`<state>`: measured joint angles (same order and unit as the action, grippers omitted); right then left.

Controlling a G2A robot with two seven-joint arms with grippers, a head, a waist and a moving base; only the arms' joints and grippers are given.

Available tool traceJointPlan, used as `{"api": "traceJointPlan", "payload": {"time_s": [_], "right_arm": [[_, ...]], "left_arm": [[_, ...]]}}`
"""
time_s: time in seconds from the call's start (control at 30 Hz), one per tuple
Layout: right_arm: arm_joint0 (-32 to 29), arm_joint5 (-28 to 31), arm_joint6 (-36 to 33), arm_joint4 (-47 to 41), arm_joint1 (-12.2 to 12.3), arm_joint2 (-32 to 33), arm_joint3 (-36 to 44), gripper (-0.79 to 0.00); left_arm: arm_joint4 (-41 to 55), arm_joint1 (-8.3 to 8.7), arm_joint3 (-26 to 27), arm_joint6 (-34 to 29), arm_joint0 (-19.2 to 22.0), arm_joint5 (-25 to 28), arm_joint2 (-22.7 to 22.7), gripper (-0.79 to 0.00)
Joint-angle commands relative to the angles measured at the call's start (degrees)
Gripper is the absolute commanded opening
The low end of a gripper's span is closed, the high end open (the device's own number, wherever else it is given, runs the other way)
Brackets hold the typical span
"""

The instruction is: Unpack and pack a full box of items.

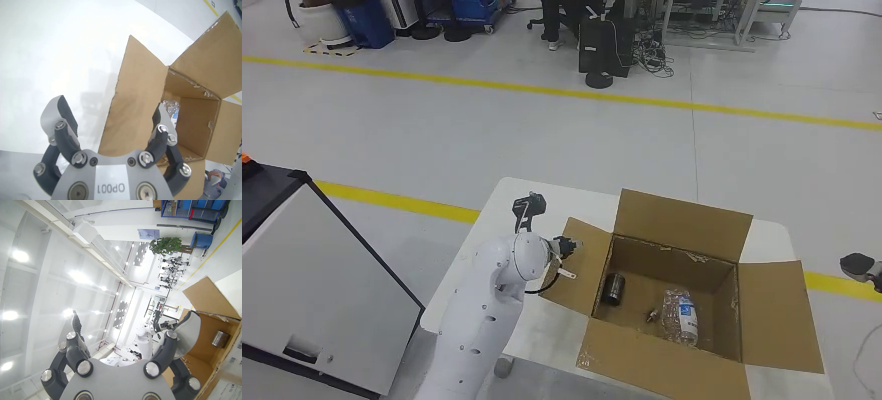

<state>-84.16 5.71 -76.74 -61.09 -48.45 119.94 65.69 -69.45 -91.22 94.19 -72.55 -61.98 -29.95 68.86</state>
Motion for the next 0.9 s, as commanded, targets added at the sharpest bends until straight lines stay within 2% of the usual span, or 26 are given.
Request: {"api": "traceJointPlan", "payload": {"time_s": [0.0, 0.17, 0.33, 0.67, 0.77, 0.87], "right_arm": [[0.0, 0.0, 0.0, 0.0, 0.0, 0.0, 0.0, 0.0], [0.0, 0.0, 0.0, 0.0, 0.0, 0.0, 0.0, 0.0], [0.0, 0.0, 0.0, 0.0, 0.0, 0.0, 0.0, 0.0], [0.0, 0.0, 0.0, 0.0, 0.0, 0.0, 0.0, 0.0], [0.0, 0.0, 0.0, 0.0, 0.0, 0.0, 0.0, 0.0], [0.0, 0.0, 0.0, 0.0, 0.0, 0.0, 0.0, 0.0]], "left_arm": [[3.12, -0.16, 0.89, -0.36, -0.12, 0.02, 0.02, 0.0], [17.75, -0.63, 4.99, -0.08, -1.4, 1.29, 1.98, 0.0], [23.33, -0.61, 7.59, -0.36, -1.79, 2.19, 1.14, 0.0], [29.05, -0.97, 11.53, 0.31, 0.76, 1.67, -5.39, 0.0], [30.77, -1.22, 10.77, 0.59, 2.43, 2.25, -8.11, 0.0], [31.18, -1.45, 7.64, 1.24, 4.32, 2.46, -10.71, 0.0]]}}
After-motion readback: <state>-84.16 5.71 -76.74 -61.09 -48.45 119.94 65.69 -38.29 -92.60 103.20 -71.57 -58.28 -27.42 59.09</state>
